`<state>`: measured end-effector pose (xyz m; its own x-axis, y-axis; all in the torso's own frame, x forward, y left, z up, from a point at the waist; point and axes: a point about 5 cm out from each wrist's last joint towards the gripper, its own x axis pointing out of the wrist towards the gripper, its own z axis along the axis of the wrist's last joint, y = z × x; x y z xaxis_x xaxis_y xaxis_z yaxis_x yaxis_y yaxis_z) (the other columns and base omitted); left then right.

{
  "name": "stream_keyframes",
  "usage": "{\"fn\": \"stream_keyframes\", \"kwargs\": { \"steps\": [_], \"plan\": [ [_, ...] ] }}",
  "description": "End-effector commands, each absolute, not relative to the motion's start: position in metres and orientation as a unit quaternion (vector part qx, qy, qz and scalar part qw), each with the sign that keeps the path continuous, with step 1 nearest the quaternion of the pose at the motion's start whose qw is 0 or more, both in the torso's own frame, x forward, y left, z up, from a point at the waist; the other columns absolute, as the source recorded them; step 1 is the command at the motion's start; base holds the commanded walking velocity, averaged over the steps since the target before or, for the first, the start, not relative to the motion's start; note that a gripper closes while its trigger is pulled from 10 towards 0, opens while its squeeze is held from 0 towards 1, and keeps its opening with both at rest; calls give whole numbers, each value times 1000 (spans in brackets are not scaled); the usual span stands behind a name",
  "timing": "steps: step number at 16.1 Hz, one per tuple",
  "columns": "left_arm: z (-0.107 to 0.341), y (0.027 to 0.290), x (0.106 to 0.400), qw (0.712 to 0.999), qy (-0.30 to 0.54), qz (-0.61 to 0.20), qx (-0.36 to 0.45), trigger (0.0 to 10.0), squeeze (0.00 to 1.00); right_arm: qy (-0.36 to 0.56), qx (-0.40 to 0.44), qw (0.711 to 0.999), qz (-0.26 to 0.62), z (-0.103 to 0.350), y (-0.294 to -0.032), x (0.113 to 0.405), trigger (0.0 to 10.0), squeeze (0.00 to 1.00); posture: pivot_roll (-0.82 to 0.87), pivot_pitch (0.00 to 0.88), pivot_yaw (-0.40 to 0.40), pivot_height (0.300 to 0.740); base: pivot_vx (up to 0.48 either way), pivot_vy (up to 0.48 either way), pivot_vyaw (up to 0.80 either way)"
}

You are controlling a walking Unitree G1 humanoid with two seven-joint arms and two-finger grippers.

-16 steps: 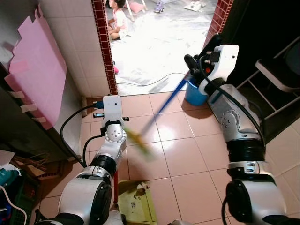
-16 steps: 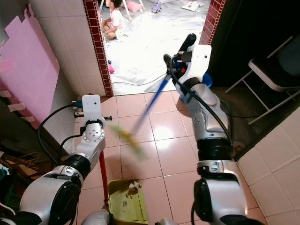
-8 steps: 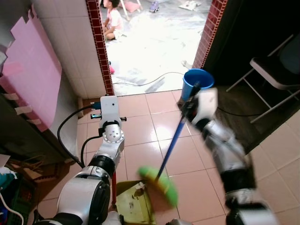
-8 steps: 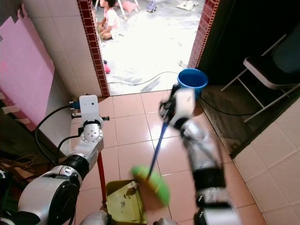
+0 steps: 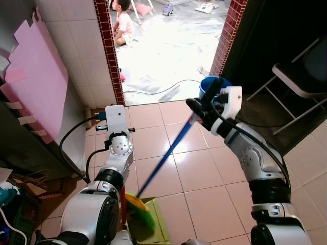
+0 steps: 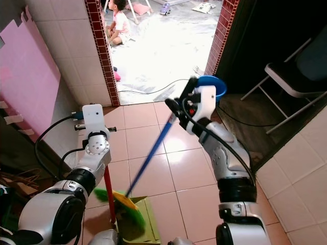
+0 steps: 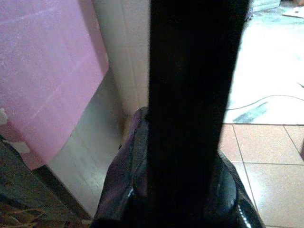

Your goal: Sweep floor

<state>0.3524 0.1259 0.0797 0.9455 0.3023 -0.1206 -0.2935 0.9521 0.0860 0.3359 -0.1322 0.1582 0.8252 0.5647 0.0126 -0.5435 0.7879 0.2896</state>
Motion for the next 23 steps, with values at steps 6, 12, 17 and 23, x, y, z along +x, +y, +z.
{"fn": "stream_keyframes", "kwargs": {
  "steps": [6,12,17,23],
  "plan": [
    [98,138,368,991,59,99,-75,10000,0,-60,-18,990,128,180,-175,355,10000,0,-145,0,-2,740,0,0,0],
    [113,154,376,989,36,101,-98,10000,0,-32,-122,992,-22,161,-221,351,10000,0,-141,0,-7,740,0,0,0],
    [154,151,382,994,-85,35,-53,10000,0,-32,-44,998,-23,132,-192,334,10000,0,-135,0,17,740,0,0,0],
    [166,160,382,991,-119,44,-38,10000,0,-49,-25,998,-11,128,-152,329,10000,0,-142,0,32,740,0,0,-75]
  ]
}}
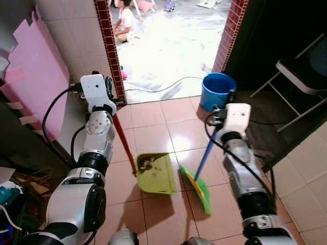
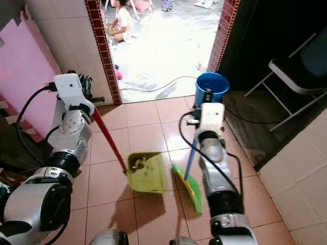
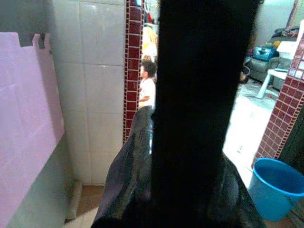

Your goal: Sweep floor

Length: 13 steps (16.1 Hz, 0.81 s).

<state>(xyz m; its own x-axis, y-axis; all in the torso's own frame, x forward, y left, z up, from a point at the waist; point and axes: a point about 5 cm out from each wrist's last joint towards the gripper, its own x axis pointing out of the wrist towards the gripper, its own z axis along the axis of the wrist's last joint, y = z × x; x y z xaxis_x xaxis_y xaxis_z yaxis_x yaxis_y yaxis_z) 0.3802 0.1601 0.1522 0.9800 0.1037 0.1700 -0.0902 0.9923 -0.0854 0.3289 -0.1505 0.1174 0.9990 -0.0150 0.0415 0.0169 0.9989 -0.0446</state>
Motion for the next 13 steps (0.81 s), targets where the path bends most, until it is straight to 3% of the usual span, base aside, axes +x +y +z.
{"fn": "stream_keyframes", "kwargs": {
  "steps": [1,6,10,13],
  "plan": [
    [165,159,382,992,-112,38,-49,10000,0,-45,-30,998,-11,128,-151,328,10000,0,-143,0,26,740,0,0,-800],
    [163,145,380,991,-115,19,-68,10000,0,-36,-28,999,15,126,-147,329,10000,0,-143,0,12,740,247,0,-800],
    [173,145,383,988,-128,34,-78,10000,0,-21,-40,998,45,120,-137,326,10000,0,-143,0,6,740,331,0,0],
    [176,144,383,987,-131,32,-82,10000,0,-9,-39,998,40,116,-140,325,10000,0,-146,0,6,740,385,265,-800]
  ]
}}
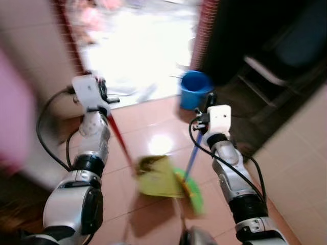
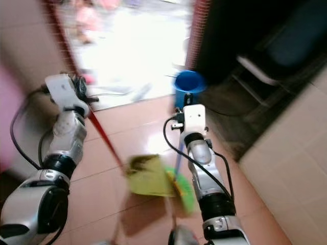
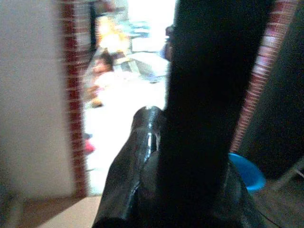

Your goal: Sweep floor

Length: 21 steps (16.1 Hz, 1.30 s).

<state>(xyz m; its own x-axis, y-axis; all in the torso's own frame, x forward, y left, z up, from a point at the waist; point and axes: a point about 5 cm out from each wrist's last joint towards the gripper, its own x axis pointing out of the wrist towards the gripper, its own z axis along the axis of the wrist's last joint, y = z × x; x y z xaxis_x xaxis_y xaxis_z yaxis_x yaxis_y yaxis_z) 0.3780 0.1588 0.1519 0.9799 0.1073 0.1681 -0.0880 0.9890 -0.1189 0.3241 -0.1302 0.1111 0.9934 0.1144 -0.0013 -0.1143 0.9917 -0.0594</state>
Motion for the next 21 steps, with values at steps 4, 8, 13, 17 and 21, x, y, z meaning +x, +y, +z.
{"fn": "stream_keyframes", "kwargs": {
  "steps": [4,8,13,17,21],
  "plan": [
    [181,140,384,986,-136,28,-92,10000,0,-15,-40,998,51,120,-137,328,10000,0,-149,0,5,740,408,251,-494],
    [212,140,389,977,-180,39,-104,10000,0,-4,-44,997,55,115,-136,326,10000,0,-146,0,7,740,412,246,0],
    [249,150,393,963,-219,79,-135,10000,0,5,-46,997,57,110,-135,324,10000,0,-147,0,13,740,411,247,0],
    [265,159,394,954,-233,105,-155,10000,0,12,-47,997,64,107,-134,321,10000,0,-147,0,13,740,412,244,0],
    [266,158,395,955,-228,108,-156,10000,0,22,-53,996,74,103,-133,321,10000,0,-146,0,13,740,417,182,-166]
  ]
}}
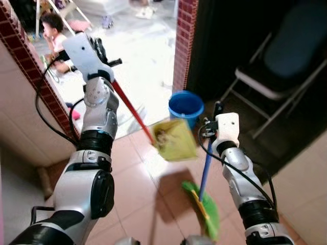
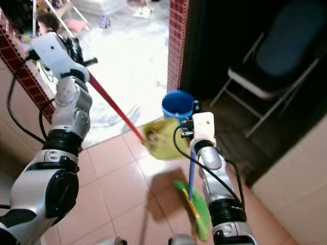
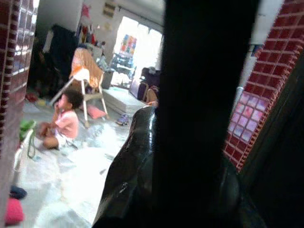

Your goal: Sweep floor

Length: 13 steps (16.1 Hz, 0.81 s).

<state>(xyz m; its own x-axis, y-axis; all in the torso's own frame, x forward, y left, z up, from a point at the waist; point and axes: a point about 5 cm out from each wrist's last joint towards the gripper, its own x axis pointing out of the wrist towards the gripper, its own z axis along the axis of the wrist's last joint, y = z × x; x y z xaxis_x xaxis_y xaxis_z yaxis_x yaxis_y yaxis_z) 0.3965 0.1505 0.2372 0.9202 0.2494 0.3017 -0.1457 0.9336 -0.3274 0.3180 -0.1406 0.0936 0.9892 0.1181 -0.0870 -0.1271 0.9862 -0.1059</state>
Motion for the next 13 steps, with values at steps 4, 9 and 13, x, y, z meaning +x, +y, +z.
{"fn": "stream_keyframes", "kwargs": {
  "steps": [4,9,13],
  "plan": [
    [261,156,394,957,-221,112,-149,10000,0,22,-54,995,79,102,-132,319,10000,0,-148,0,14,740,457,0,-777],
    [262,154,394,958,-220,112,-144,10000,0,26,-51,992,109,98,-121,315,10000,0,-148,0,16,740,480,0,0],
    [264,156,394,957,-222,119,-146,10000,0,33,-53,991,122,94,-118,310,10000,0,-149,0,15,740,466,0,0]
  ]
}}
